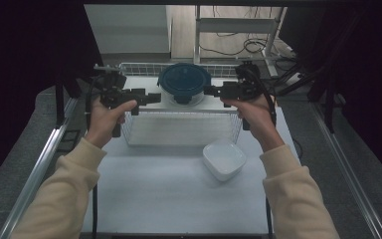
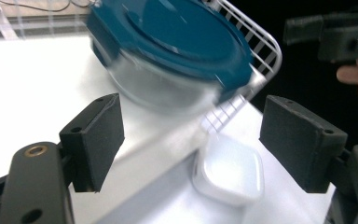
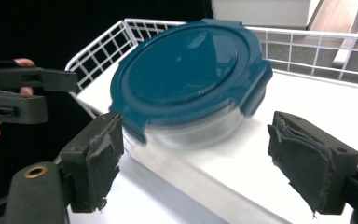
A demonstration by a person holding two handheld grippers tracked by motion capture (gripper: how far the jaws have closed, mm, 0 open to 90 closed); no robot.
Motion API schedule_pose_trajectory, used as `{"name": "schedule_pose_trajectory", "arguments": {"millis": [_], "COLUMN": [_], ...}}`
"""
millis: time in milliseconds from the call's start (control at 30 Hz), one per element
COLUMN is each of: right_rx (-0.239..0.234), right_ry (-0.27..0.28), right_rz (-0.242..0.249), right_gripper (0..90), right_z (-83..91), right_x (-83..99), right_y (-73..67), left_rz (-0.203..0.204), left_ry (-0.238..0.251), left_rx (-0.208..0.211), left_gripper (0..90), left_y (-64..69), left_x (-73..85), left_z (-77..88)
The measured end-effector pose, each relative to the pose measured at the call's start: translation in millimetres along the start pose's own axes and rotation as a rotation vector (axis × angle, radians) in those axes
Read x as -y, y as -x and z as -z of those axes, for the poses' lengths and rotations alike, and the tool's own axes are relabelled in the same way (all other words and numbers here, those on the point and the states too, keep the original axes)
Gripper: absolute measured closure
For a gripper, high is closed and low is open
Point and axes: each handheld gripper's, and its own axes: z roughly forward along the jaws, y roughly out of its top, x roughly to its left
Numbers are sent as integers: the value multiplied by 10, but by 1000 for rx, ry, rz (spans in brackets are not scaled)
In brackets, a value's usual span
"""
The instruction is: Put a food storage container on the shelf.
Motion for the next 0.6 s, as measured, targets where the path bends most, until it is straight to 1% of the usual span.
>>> {"name": "schedule_pose_trajectory", "arguments": {"millis": [67,100,167,267,333,400,433,467,533,600], "right_rx": [11,19,39,63,73,72,65,58,42,37], "right_ry": [6,6,12,6,16,21,22,20,11,-1], "right_rz": [47,67,113,147,156,155,148,140,115,101], "right_gripper": [198,203,212,213,217,218,221,222,223,223], "right_z": [89,129,198,316,378,440,470,486,521,539], "right_x": [102,154,254,457,577,727,828,891,1078,1222], "right_y": [-47,-67,-96,-113,-110,-100,-81,-67,-18,12], "left_rz": [-20,-23,-49,-92,-116,-123,-129,-131,-126,-124], "left_ry": [-5,-7,-12,-22,-34,-42,-47,-52,-63,-65], "left_rx": [-2,2,-1,-24,-24,-28,-32,-35,-15,-13], "left_gripper": [216,217,220,223,224,224,225,225,226,226], "left_y": [81,110,180,270,307,330,335,344,355,362], "left_x": [90,123,211,359,481,591,632,689,813,903], "left_z": [58,79,133,192,211,204,197,189,179,186]}}
